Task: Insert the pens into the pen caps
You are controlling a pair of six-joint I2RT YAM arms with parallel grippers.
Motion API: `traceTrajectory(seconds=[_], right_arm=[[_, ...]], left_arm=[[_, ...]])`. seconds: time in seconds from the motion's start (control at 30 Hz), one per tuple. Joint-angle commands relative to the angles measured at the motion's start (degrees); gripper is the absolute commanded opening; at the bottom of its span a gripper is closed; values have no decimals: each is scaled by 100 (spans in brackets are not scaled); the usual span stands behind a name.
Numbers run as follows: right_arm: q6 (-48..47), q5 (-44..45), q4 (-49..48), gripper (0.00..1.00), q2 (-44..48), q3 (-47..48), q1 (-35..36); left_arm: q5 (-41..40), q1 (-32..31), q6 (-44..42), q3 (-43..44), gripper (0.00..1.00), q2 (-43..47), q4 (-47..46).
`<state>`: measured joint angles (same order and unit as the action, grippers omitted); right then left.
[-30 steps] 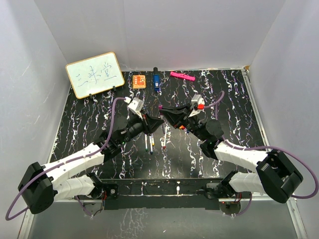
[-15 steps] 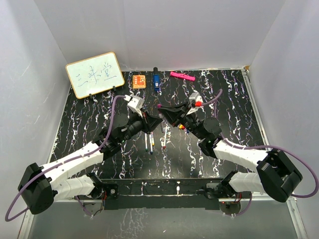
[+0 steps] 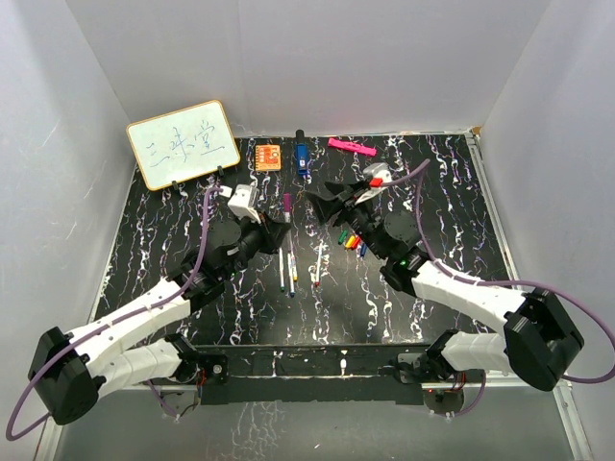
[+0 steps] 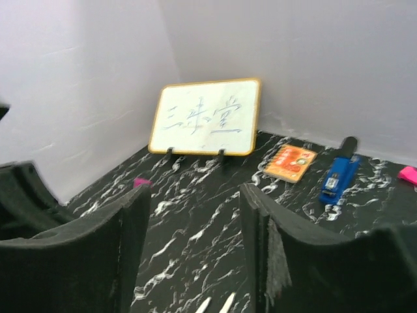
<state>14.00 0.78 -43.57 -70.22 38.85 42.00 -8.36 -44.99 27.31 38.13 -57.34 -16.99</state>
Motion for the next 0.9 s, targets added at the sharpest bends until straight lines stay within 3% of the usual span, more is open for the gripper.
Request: traceTrajectory(seconds=[0.0, 0.03, 0.1, 0.13, 0.33, 0.53, 0.77, 0.87], right_arm=[[-363, 1069, 37, 59, 219, 397, -49], [-352, 1157, 85, 67, 227, 417, -61], [-258, 1318, 135, 96, 239, 430, -90], [-211, 1357, 138, 98, 238, 438, -119], [374, 1788, 337, 98, 93, 521, -372], [460, 1693, 410, 84, -74, 535, -600], [345, 2128, 871, 86, -222, 672, -600], [373, 2311, 1596, 86, -266, 919, -602]], left_arm=[[-818, 107, -275, 28, 0, 70, 518], [-862, 131, -330, 60, 0, 48, 560], [-882, 200, -416, 76, 0, -31, 602], [-888, 242, -450, 91, 0, -74, 627], [-653, 772, -511, 233, 0, -513, 871], [-122, 1663, -514, 547, 0, -1343, 976], [146, 2062, -688, 1389, 0, -2733, 1077], [317, 2255, -643, 1728, 0, -3274, 1115]])
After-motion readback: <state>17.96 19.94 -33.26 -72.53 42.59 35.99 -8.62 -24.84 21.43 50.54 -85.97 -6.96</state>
